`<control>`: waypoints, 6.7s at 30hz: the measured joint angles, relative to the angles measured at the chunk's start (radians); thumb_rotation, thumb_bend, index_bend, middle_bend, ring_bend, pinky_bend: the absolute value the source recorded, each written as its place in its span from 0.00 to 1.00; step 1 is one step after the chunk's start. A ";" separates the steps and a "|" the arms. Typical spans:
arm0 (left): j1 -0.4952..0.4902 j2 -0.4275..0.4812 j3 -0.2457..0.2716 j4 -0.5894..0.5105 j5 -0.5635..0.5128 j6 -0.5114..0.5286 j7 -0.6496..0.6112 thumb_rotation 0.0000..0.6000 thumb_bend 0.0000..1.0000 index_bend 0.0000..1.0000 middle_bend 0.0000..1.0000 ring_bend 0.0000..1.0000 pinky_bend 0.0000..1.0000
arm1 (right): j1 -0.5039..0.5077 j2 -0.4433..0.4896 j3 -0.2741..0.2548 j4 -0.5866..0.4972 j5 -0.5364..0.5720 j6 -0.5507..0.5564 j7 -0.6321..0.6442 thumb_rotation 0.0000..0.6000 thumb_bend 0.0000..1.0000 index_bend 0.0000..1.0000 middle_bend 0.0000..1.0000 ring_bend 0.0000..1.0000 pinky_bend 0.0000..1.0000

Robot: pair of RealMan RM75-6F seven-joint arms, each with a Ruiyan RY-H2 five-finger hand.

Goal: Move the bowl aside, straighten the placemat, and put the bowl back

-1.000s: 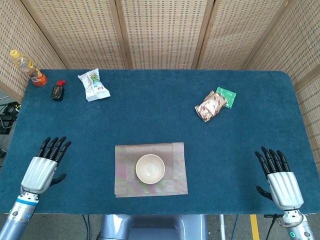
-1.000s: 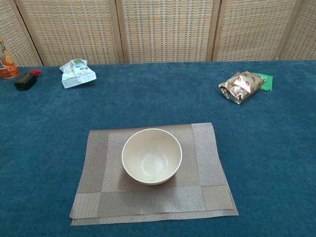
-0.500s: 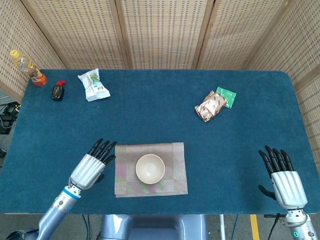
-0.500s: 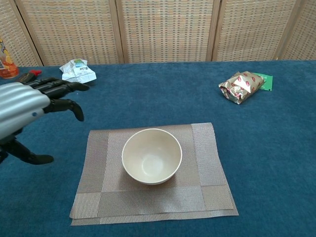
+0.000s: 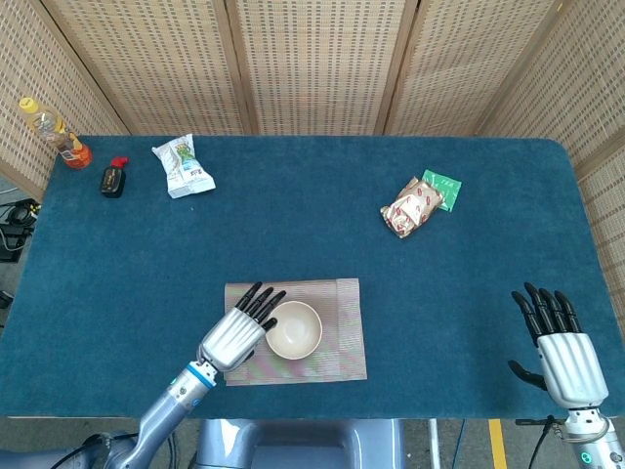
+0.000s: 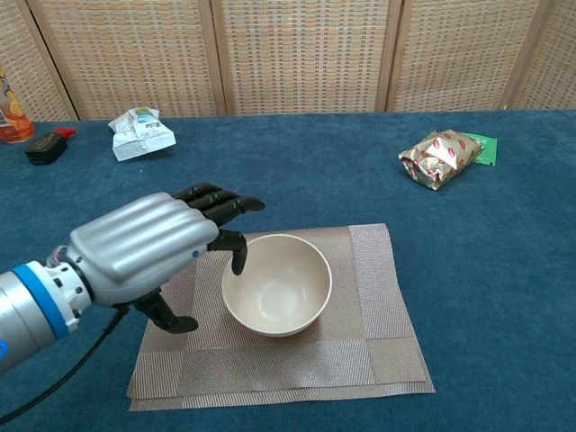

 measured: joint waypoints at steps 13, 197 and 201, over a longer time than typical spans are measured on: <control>-0.055 -0.133 -0.009 0.102 -0.077 -0.024 0.066 1.00 0.36 0.67 0.00 0.00 0.00 | -0.001 0.015 0.001 -0.005 0.001 0.002 0.037 1.00 0.01 0.00 0.00 0.00 0.00; 0.144 0.070 0.241 0.128 0.132 0.145 -0.189 1.00 0.34 0.53 0.00 0.00 0.00 | -0.014 0.013 -0.008 -0.025 -0.029 0.019 0.002 1.00 0.02 0.00 0.00 0.00 0.00; 0.143 0.060 0.236 0.140 0.131 0.147 -0.189 1.00 0.36 0.55 0.00 0.00 0.00 | -0.014 0.012 -0.009 -0.025 -0.030 0.017 -0.001 1.00 0.02 0.00 0.00 0.00 0.00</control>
